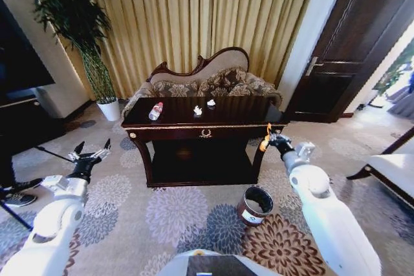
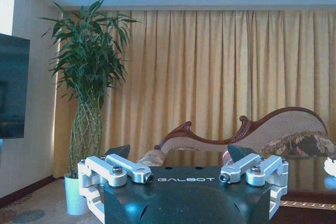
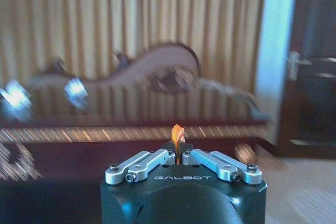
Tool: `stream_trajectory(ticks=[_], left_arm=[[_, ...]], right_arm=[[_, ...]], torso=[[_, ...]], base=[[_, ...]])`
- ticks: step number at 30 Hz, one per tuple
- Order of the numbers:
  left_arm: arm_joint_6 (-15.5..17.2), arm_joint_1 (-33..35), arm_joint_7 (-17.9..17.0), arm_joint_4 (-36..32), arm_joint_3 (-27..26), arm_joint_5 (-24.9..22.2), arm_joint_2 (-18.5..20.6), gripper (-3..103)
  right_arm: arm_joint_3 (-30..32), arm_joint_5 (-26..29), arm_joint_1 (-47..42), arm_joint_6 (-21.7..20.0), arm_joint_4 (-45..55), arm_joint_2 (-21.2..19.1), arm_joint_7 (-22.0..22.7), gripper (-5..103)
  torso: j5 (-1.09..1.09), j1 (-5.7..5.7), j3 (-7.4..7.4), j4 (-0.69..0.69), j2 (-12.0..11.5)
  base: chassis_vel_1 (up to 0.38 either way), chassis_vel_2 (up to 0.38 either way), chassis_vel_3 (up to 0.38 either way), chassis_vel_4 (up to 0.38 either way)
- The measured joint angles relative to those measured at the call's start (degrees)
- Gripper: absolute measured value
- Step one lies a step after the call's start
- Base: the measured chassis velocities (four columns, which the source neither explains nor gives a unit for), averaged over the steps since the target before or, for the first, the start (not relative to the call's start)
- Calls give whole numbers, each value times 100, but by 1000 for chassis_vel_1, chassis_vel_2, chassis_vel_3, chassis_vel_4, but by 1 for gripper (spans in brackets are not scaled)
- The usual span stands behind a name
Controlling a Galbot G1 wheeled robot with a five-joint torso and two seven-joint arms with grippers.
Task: Move to the front of the table and place the trash on the table into the trash bin.
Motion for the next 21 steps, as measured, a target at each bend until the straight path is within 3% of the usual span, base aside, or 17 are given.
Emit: stream_trajectory(ticks=[10,21], left_arm=[[-42,-2,1,125,28,-57,-13,100],[-60,3,-27,87,-18,-120,-71,100]], right_arm=[[-165,-803,-87,329,-1777,500,-1,2],[-539,-990,564,742,-3382,768,-1,2]], torso=[[1,-3,-1,1,2],[1,-3,-1,2,1]], base=[[0,0,0,0],[0,0,0,0]])
